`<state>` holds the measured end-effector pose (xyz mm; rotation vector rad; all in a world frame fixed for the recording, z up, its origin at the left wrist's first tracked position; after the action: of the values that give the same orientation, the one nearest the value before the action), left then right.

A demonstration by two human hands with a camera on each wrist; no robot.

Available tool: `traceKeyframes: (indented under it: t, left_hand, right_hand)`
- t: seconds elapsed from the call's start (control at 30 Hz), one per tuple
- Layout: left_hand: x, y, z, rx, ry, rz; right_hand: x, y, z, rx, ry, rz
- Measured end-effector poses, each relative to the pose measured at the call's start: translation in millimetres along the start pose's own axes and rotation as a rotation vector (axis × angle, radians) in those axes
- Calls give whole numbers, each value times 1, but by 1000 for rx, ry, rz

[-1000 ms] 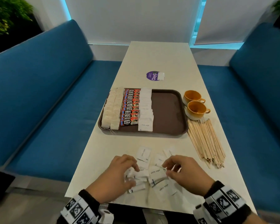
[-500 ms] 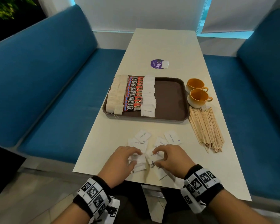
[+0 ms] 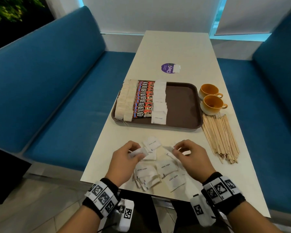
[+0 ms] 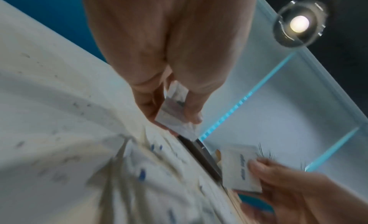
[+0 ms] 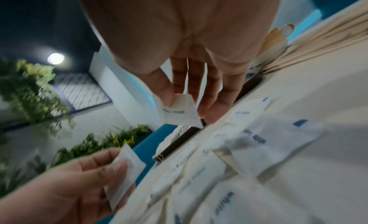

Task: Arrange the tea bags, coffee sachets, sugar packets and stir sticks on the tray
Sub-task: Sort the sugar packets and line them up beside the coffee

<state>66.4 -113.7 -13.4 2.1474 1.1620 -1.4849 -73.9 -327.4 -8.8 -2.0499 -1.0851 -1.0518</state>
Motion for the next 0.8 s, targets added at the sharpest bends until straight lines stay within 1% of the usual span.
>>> traceKeyframes:
  t: [0.1,0.13,0.2,0.3,0.4,0.47,0.53,0.63,0.7,0.8]
  left_hand:
    - [-6,10,-4,46,29,-31]
    - [-6,15,-5,62,47,-54]
    - [-7,24,0,121,88,-91]
    - [-5,38,11,217,332,-83]
    - [-4,43,27,298,532,-49]
    - [-6,42,33,305,616,-6]
    - [-8,42,36,298,644,14]
    - [-3,44,32,288,533,-2]
    - [0,42,26,272,457,-19]
    - [0,40,16,237,441,14]
  right_hand:
    - [-7,3,-8,-20,308,121]
    - [-9,3,-11,-28,377,152]
    - [-13,5,-17,-37,418,209]
    - [-22,10,-22,-15,404,273]
    - [-29,14,-29,-26,389,285]
    - [-28,16,-32,-18,363,276]
    - [-25,17,-30,4,320,275]
    - [-26,20,-20,64,200,308]
    - [-24,25,-13,115,54,312]
    - [-21,30,0,201,-179,313]
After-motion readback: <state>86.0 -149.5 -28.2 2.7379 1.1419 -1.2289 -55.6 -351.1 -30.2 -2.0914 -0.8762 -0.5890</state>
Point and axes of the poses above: each hand's wrist, its own y-axis towards the middle knuckle, its own z-axis out of the palm, x = y × z, the point moved 8 cm from there along y, towards the middle knuckle, and after that the axes turned 8 degrees about x, right-handed, at the moved point
